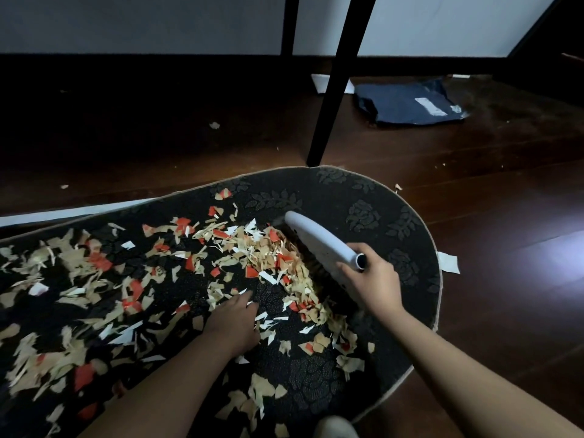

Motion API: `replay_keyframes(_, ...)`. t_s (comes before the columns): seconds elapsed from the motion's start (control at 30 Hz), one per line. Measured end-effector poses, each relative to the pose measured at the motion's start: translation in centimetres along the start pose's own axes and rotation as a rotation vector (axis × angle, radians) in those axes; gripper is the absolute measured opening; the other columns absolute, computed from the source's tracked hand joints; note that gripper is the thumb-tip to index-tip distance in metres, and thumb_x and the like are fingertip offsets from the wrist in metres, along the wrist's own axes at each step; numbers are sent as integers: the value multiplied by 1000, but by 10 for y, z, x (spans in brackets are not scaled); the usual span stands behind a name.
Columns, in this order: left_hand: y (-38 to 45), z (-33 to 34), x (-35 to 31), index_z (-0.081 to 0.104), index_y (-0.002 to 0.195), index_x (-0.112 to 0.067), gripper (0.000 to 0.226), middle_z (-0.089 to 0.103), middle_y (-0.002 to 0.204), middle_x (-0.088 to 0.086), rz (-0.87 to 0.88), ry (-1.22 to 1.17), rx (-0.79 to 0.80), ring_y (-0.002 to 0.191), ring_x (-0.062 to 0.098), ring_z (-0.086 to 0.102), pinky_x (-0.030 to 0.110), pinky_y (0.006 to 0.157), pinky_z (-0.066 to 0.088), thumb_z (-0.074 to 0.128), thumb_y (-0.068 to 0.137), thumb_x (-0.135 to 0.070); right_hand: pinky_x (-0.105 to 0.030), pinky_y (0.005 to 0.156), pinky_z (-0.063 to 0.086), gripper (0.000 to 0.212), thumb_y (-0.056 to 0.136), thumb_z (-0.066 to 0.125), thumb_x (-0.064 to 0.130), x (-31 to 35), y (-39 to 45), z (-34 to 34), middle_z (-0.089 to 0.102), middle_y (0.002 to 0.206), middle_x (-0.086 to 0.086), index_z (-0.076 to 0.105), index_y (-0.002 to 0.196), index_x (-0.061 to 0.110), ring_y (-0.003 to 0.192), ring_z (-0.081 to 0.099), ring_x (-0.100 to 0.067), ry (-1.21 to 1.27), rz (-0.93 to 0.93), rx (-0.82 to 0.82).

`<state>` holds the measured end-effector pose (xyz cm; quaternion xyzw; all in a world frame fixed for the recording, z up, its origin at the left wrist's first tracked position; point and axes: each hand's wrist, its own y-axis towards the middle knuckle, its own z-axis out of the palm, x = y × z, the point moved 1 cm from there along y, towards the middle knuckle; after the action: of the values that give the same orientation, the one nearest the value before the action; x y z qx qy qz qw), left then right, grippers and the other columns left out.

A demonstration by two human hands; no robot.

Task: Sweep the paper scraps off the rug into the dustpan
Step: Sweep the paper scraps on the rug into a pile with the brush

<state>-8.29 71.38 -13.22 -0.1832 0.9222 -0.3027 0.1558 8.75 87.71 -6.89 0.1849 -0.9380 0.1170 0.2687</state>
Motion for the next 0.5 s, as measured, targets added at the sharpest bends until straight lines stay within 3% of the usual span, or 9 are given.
replay_keyframes(0.17, 1, -4, 5, 24, 151, -17, 64, 8, 161, 4, -24, 1, -38, 149, 22, 12, 37, 120, 16, 47, 95, -40, -24, 45, 38, 29, 84, 70, 28, 3, 19, -25, 64, 78, 8, 61, 112, 31, 59, 57, -8, 64, -14, -129)
replay_keyframes(0.27, 0, -4, 7, 24, 150, -17, 65, 7, 161, 4, -28, -7, -32, 149, 22, 11, 36, 120, 16, 48, 95, -41, -28, 51, 42, 30, 84, 67, 31, -4, 41, -27, 69, 85, 1, 60, 114, 32, 67, 62, -19, 12, 39, -188)
replay_keyframes(0.37, -4, -4, 12, 26, 149, -17, 64, 7, 161, 5, -29, -20, -38, 148, 23, 12, 36, 119, 19, 49, 95, -39, -35, 63, 49, 32, 85, 64, 30, -10, 50, -14, 71, 96, -4, 58, 116, 33, 83, 64, -27, -46, 112, -156)
replay_keyframes(0.5, -9, -1, 22, 29, 148, -16, 63, 9, 161, 2, -31, -36, -58, 147, 22, 16, 36, 117, 24, 50, 94, -39, -29, 59, 47, 31, 87, 63, 30, 4, 39, 12, 70, 96, 0, 57, 118, 31, 75, 62, -20, -82, 59, -27)
